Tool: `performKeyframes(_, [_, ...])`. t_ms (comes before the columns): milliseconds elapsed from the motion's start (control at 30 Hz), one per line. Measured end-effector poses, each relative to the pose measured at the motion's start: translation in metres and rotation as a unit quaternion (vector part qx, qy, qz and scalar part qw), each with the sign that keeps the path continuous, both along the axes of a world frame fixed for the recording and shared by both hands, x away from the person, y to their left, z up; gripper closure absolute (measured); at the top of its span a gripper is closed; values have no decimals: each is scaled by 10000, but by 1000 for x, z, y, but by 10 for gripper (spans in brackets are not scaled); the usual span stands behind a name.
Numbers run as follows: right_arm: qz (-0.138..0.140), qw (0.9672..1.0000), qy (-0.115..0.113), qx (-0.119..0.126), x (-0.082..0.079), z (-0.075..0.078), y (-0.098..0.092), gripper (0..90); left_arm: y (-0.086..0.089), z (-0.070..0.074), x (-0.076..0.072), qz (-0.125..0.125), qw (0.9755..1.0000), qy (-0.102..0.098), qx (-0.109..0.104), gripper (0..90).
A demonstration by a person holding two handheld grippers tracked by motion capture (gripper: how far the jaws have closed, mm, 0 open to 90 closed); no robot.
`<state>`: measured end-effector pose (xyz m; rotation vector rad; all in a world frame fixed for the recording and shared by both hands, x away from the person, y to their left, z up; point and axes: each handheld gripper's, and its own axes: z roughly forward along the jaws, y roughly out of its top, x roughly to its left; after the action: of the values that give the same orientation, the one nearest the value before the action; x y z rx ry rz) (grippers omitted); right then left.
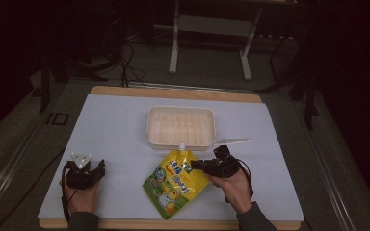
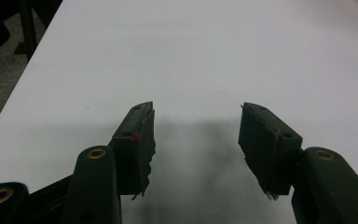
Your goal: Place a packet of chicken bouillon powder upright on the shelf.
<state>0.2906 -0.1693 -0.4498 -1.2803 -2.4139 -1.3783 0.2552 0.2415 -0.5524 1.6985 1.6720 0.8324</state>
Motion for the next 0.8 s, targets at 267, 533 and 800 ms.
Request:
performKeyframes(267, [65, 9998, -94, 173, -3, 11, 4, 900, 0, 0, 0, 5, 10000, -11, -11, 453])
performKeyframes(533, [60, 9992, -292, 276, -5, 28, 4, 900, 0, 0, 0, 12, 10000, -11, -13, 453])
performKeyframes(800, [38, 9985, -373, 387, -6, 36, 4, 900, 1, 0, -1, 21, 10000, -18, -13, 451])
